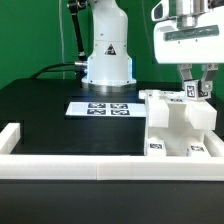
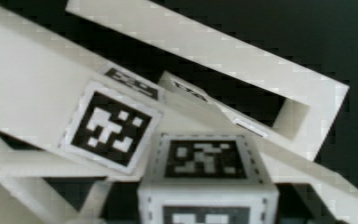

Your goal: Assemble chair

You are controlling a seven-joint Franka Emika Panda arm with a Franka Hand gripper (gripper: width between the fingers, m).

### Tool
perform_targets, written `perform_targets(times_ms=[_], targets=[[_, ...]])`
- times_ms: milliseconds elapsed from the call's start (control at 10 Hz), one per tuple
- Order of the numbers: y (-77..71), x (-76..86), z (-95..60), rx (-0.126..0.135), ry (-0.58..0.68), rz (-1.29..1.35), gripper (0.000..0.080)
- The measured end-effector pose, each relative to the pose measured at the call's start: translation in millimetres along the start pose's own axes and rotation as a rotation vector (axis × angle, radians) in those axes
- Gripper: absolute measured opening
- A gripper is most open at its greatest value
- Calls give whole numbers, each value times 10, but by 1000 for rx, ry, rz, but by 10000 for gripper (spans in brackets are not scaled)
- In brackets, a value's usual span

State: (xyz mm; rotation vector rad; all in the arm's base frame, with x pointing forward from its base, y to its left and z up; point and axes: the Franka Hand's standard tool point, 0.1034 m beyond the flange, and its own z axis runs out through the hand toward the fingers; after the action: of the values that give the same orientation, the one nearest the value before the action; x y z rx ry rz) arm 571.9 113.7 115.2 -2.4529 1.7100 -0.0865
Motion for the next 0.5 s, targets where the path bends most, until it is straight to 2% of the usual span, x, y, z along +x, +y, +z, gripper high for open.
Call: perform_targets(times_ms=[400, 500], targets=[[-6, -41, 6, 7, -22, 304, 288], [-6, -44, 7, 6, -22, 314, 376]])
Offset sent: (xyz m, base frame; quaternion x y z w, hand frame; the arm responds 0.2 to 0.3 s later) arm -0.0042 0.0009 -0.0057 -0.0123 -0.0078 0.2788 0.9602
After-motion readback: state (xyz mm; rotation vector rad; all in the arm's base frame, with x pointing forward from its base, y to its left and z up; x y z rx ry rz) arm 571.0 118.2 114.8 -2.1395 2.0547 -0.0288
